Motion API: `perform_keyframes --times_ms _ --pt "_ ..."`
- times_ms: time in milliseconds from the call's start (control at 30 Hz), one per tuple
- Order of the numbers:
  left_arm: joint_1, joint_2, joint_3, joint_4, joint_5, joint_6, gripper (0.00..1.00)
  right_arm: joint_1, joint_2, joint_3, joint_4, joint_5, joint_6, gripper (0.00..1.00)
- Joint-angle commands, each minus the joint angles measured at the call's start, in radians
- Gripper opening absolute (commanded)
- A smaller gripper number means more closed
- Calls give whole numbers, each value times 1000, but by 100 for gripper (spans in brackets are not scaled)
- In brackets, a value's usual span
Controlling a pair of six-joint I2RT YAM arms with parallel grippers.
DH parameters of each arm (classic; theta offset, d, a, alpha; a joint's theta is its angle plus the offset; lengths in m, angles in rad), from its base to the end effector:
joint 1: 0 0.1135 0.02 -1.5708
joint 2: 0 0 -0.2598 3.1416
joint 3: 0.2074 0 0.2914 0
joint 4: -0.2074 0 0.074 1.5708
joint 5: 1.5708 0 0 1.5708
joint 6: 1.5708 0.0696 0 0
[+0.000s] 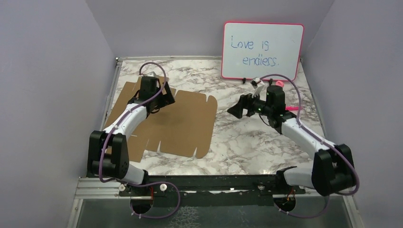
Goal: Fold the paper box
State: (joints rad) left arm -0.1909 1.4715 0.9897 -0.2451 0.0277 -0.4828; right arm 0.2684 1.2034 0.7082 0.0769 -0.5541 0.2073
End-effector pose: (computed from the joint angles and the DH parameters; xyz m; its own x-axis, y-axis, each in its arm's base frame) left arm 0.3747 -0.0744 0.1976 -0.6754 -0.3421 -0.6533 -0.1169 0.9243 -0.3632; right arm 0.3064 0.1222 0.2191 -0.5251 0.0371 -0.8502 -0.5937 0.6998 0.3972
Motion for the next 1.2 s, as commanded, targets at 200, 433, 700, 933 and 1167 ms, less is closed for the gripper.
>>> perform_keyframes --times_ms 200,433,700,933,1167 --pt "50 -69 -123 -27 -73 -59 99 5 458 235 234 -179 112 84" --pt "49 -65 -180 0 -69 -102 99 18 711 425 220 -183 104 72" --pt "50 -54 -248 64 -41 -153 99 46 901 587 161 -177 110 66" --pt "49 -51 -274 90 -30 -164 99 60 976 644 124 -162 114 64" --pt "50 -49 -300 116 -29 -171 99 68 1011 666 109 -171 116 60"
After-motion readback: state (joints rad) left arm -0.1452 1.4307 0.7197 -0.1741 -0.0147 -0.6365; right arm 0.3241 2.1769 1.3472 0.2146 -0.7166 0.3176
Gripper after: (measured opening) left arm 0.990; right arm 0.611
